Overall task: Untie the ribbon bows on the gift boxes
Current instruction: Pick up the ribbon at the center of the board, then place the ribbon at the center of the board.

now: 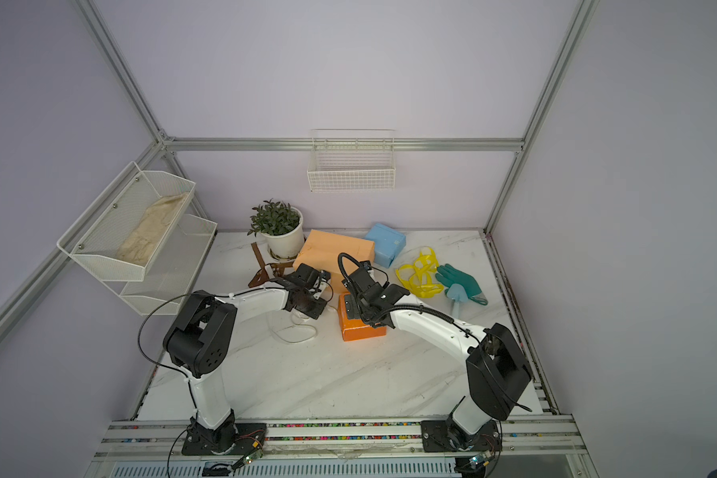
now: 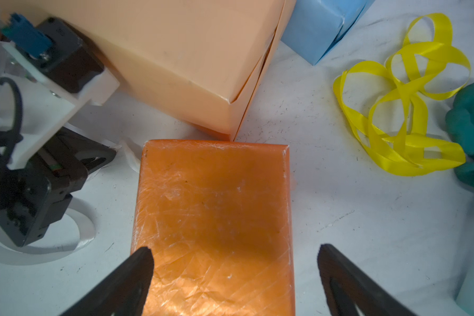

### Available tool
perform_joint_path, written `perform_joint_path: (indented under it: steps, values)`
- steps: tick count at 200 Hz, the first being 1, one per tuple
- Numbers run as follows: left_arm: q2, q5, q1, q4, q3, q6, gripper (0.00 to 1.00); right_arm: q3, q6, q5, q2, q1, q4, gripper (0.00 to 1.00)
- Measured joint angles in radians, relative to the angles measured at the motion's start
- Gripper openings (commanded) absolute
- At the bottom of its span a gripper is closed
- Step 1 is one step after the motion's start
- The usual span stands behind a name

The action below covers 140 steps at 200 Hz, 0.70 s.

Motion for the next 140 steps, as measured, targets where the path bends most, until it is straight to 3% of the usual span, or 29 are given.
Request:
perform_joint_path:
  steps: [30,76,140]
  values:
    - [-0.062,-0.016,0.0,-0.038,-0.041,-0.025,0.0,0.0,0.0,0.0,0.0,0.0,0.007,0.97]
    - [-0.313,-0.07,0.027,-0.08,-0.069,-0.108,0.0,0.0,0.0,-0.014,0.0,0.0,0.027,0.97]
    - [-0.511,-0.044,0.312,-0.084,-0.072,-0.232,0.0,-0.011,0.001,-0.032,-0.003,0.0,0.048,0.97]
